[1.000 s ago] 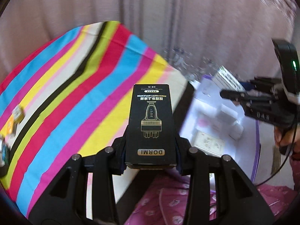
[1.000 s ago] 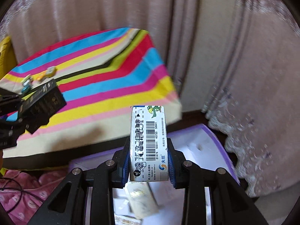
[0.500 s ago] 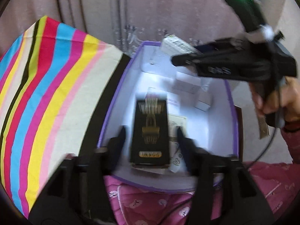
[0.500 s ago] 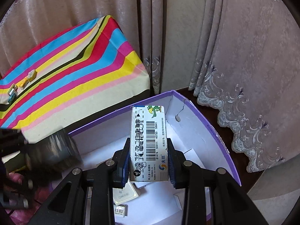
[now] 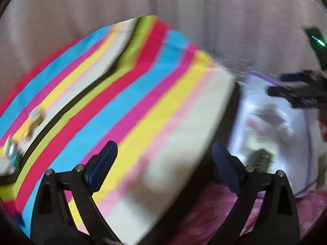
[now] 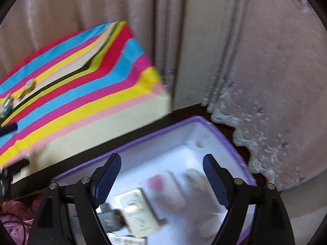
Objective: Organize objects
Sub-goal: 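Open both tools to drop their boxes into the storage box, then return both tools to the table and grasp the teal box with the left tool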
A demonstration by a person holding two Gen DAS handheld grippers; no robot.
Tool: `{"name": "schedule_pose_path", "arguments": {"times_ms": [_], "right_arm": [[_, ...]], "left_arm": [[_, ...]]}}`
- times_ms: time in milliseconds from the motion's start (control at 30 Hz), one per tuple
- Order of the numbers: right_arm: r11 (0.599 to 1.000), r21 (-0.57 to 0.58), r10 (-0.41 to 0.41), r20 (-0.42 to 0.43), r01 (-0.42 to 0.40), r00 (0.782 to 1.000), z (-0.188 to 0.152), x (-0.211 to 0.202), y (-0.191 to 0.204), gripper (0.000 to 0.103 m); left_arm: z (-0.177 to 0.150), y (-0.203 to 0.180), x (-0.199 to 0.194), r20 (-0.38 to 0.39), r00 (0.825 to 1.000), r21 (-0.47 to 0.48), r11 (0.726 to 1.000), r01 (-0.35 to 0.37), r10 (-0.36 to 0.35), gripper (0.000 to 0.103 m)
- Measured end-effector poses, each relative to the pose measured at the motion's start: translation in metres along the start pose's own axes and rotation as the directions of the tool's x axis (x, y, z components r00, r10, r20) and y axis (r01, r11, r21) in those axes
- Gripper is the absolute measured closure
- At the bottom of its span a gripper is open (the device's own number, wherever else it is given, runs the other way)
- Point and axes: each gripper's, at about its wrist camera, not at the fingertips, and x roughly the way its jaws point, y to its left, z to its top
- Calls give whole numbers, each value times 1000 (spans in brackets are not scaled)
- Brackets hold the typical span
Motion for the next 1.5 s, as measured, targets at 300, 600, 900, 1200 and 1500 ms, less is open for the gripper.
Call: {"name": "schedule_pose_path", "arguments": {"times_ms": [300,600,900,1200,1500], "right_arm": [[946,-254,190,-64,-200,980,23,17,125,19],[830,-427,334,-135,-358,933,20,22,253,19],[758,-496,390,-176,-424,904,3,20,300,19],[735,-515,393,-205,-441,896,40,48,322,19],[683,-545,445,-220,-487,868,106,99,393,19]], "left_arm": [[-75,148,-19,-85,960,-347,895,-279,266,7],[-122,278,-21,-223,841,-381,751,-540,492,6],[-101,374,33,-289,810,-319,746,-584,510,6],[-100,425,47,-192,925,-611,698,-373,327,69],[-160,368,-11,-182,916,-644,661,-385,356,69]]}}
